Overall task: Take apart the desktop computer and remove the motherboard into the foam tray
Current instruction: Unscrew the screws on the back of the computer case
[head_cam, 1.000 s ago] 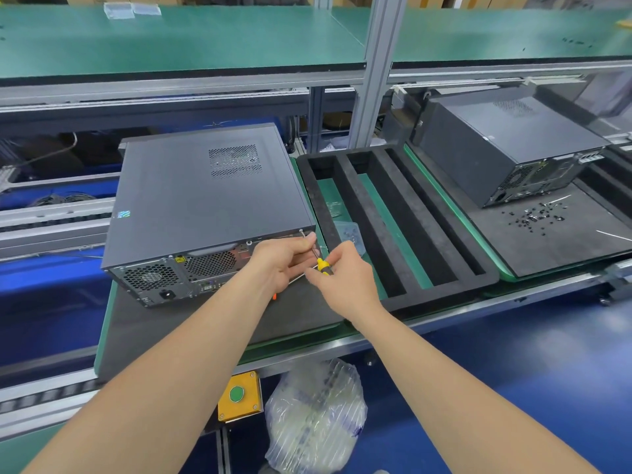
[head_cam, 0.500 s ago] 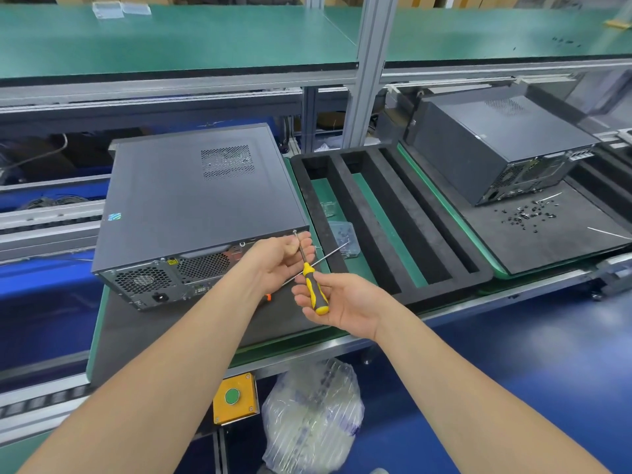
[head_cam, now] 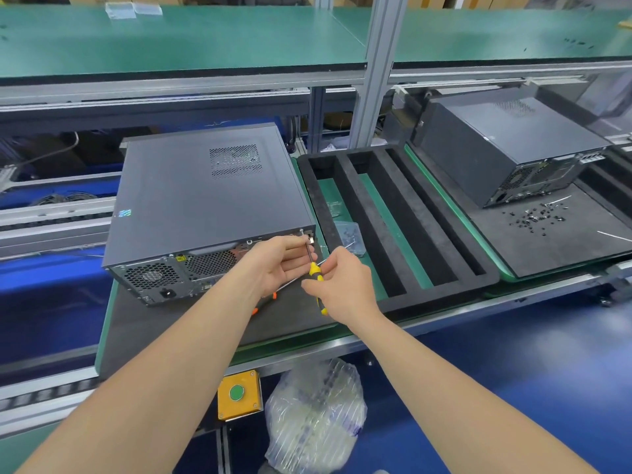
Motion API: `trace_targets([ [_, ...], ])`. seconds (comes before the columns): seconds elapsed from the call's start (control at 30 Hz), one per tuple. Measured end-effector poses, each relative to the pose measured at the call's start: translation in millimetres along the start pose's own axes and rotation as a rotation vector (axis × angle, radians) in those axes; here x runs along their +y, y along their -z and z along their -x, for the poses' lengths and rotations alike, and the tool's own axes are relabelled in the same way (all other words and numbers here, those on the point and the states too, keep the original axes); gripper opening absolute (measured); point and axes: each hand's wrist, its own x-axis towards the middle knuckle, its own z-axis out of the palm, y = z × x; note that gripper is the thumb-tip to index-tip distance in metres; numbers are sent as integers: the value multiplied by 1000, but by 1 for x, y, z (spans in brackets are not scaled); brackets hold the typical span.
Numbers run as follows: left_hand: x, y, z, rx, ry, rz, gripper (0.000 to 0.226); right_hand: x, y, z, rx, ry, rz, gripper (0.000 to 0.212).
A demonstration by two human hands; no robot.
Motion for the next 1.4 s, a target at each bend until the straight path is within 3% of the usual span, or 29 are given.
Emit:
trace_targets([
  [0.13,-4,-6,-2,47,-47,-28,28,3,-8,-5,67,108,158,40],
  [0.23,-7,-9,-5,93,-85,7,17,7,-6,-6,24,81,29,39],
  [0.33,-9,-9,-8,94,-97,33,10,7,2,-7,-191,-151,-349,40],
  [0.43,-13,-9,-11,90,-89,83,12,5,12,-4,-516,-401,-671,59],
  [0.53,-14,-11,-10,57,-72,162,15,10,18,1,-680,-428,-782,59],
  [0.77,-7,-4,-7,-88,-23,319,19,7,8,7,-404,-314,-705,32],
  [0.93,-5,-7,-10,-62,2,360,20,7,2,6,-228,-272,-599,36],
  [1.23,-18,-14,-9,9,-33,422,14,21,6,13,-287,-238,-563,38],
  [1.4,-19,-18,-4,40,-63,448,27,28,13,11,-325,-225,-573,37],
])
